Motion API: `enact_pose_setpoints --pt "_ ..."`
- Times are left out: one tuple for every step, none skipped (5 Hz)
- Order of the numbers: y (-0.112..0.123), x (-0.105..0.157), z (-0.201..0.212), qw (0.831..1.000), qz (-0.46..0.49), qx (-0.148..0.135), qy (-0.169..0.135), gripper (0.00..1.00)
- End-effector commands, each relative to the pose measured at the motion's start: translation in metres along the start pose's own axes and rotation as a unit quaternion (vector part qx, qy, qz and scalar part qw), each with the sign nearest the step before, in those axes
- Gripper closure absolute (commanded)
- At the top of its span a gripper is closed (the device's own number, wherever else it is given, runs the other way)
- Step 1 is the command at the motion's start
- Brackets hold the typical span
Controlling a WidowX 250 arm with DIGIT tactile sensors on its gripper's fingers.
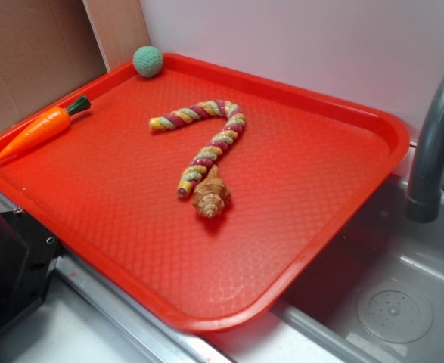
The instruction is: Grab the green ball.
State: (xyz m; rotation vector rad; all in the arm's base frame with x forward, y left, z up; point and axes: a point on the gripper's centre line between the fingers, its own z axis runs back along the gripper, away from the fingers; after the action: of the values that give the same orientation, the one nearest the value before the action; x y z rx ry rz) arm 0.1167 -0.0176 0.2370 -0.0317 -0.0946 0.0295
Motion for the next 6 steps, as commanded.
enact_pose_setpoints --pt "0.0 0.0 0.0 1.0 0.0 0.0 0.0 0.0" --pt "0.021 0.025 -0.036 0.997 0.069 0.034 -0.022 0.0" --pt "0.053 0.044 -0.056 0.983 0.163 0.037 -0.075 0.0" --pt "0.082 0.063 -0.077 0.977 0.19 0.025 -0.098 0.0" --pt "0.119 0.084 -0.098 0.965 0.222 0.058 -0.124 0.0" --pt "0.119 0.084 -0.098 0.965 0.222 0.058 -0.124 0.0"
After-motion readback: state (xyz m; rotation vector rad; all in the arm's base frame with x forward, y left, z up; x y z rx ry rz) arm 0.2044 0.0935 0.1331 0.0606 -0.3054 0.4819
